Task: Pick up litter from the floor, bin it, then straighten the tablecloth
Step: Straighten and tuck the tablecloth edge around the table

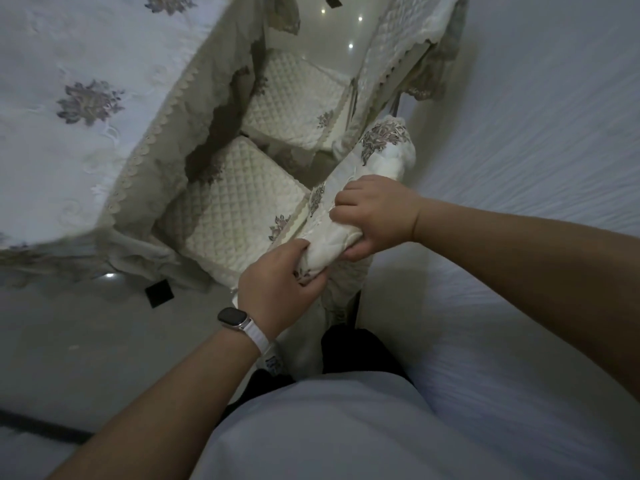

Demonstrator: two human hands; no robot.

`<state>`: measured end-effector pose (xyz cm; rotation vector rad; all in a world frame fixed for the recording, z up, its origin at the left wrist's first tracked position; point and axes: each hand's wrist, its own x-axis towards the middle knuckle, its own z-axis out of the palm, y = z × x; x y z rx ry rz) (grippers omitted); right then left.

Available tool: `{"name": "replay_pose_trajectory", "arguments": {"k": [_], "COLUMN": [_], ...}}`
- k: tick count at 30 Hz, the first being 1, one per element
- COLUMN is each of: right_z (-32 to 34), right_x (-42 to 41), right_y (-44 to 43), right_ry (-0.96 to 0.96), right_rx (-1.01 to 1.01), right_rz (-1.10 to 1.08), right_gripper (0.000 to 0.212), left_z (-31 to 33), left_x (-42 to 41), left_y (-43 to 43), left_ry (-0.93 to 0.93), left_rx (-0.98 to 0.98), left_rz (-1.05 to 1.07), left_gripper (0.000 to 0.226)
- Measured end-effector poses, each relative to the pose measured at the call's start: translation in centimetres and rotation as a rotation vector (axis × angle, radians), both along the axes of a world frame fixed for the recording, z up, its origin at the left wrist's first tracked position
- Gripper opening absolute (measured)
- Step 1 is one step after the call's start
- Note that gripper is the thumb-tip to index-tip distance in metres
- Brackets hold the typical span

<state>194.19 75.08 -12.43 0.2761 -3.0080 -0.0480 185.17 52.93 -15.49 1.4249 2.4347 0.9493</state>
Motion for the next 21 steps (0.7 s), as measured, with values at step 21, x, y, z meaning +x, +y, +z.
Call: {"name": "replay_pose_trajectory", "arguments": {"k": [21], "right_z": [0.8], "right_x": [-1.8], "right_y": [0.5], "right_ry": [0.125], "right_rx": [-0.141], "right_rz": [-0.044], "right_gripper": [0.069], "left_z": [0.6], "left_x": [-2.2], "left_y": [-0.1], "left_ry": [0.181], "left_rx": [0.059], "left_rz": [0.015], "left_gripper": [0.034]}}
